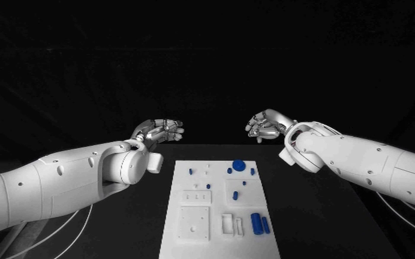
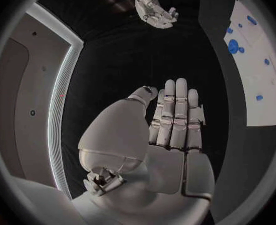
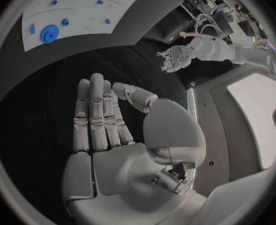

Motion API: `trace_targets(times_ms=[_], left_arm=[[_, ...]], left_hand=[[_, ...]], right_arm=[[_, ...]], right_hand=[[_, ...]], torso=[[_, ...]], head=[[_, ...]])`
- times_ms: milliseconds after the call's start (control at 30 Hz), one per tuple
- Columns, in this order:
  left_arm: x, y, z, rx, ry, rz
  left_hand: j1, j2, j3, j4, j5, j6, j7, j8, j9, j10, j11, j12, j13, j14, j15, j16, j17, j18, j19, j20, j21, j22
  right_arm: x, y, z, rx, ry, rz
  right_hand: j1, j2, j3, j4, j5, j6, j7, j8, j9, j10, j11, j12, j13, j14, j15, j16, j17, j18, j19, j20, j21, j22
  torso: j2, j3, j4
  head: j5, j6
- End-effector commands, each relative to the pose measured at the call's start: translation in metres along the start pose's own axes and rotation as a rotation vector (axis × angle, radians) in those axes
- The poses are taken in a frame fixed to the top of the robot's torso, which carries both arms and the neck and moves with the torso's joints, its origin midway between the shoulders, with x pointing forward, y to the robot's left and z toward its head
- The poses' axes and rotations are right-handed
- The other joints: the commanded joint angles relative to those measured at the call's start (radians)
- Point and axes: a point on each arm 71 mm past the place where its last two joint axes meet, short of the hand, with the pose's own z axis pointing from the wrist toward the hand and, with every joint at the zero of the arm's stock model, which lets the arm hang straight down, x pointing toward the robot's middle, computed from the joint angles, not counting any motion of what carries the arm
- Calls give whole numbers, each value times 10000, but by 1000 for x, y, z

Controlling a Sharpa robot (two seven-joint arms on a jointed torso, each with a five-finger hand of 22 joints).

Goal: Assemble the parts on the task board

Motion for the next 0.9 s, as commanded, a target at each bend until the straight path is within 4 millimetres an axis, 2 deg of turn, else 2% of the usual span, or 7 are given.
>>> trace_targets(times_ms=[33, 100, 233, 400, 567, 833, 900], left_arm=[[11, -3, -5, -40, 1124, 338], [14, -4, -8, -93, 1376, 396], [19, -9, -15, -53, 1778, 515], [20, -15, -21, -16, 1879, 750], [21, -16, -25, -67, 1861, 752], [30, -15, -32, -166, 2213, 534], [31, -15, -34, -191, 2241, 497]], left_hand=[[-143, -179, 531, -1128, -252, 67, 65, -130, 78, 47, 65, -123, 25, -65, 50, 8, -18, -195, -6, -138, -55, -56], [-453, -631, 3016, -2486, -1785, 89, 173, -342, 167, 54, 155, -281, 57, -92, 135, -68, -102, -458, 88, -191, -96, -182], [-891, -1252, 4795, -3067, -2206, -185, 255, -568, 335, -157, 240, -462, 105, -301, 217, -150, -153, -666, -142, -433, 65, -15], [-1832, -1913, 4027, -3000, -4494, -939, 518, -882, 471, -894, 532, -683, 104, -1121, 546, -454, -228, -981, -844, -390, -40, 102], [-3113, -2393, 2910, -2661, -5781, -1337, 636, -991, 631, -1335, 684, -740, 145, -1522, 703, -570, -243, -959, -1175, -230, -186, 72], [-5247, -2673, 2843, -738, -5908, -1459, 620, -957, 941, -1531, 683, -588, 312, -1624, 712, -520, -199, -826, -1251, -206, -348, -65], [-5868, -2476, 2774, -211, -5823, -1484, 621, -967, 976, -1571, 689, -580, 328, -1662, 725, -532, -201, -825, -1292, -194, -392, -91]], right_arm=[[5, 3, 1, -528, 587, -2261], [5, 3, 3, -553, 596, -2640], [3, 2, 7, -584, 493, -3287], [6, 5, 11, -733, 548, -3719], [13, 12, 14, -970, 799, -4374], [30, 10, 16, -914, 1340, -5604], [34, 8, 17, -840, 1408, -5790]], right_hand=[[292, -75, 45, -25, -26, 95, 20, -127, -47, 94, -47, -173, 25, 356, -83, 253, 261, 60, 449, -201, 197, 62], [448, -217, -13, -21, -82, 40, 70, -259, -96, 25, -58, -352, 8, 704, -109, 605, 513, 60, 887, -387, 448, 178], [506, -563, -235, 4, -209, -68, 138, -447, -162, -112, -11, -626, -28, 1164, -85, 1280, 949, 60, 1503, -643, 854, 406], [289, -880, -759, 55, -389, -151, 159, -638, -210, -224, 48, -976, -68, 1279, -22, 2252, 1581, 60, 2012, -947, 1315, 765], [187, -908, -1117, 60, -534, -117, 83, -707, -200, -235, 75, -1199, -88, 1275, -5, 3007, 2013, 60, 2317, -1154, 1649, 1055], [140, -939, -1186, 117, -1039, 103, -23, -700, -155, -73, 58, -1345, -58, 1126, -20, 3496, 2216, 60, 2386, -1239, 1815, 1288], [133, -953, -1179, 129, -1158, 134, -35, -702, -152, -45, 53, -1362, -50, 1110, -26, 3545, 2225, 60, 2393, -1248, 1830, 1315]], torso=[[217, -11, 125], [277, -11, 172], [429, -18, 290], [604, -37, 382], [836, -59, 503], [1137, -76, 585], [1182, -79, 601]], head=[[-37, 8], [-39, 12], [-112, 65], [-204, 107], [-370, 157], [-613, 155], [-650, 148]])
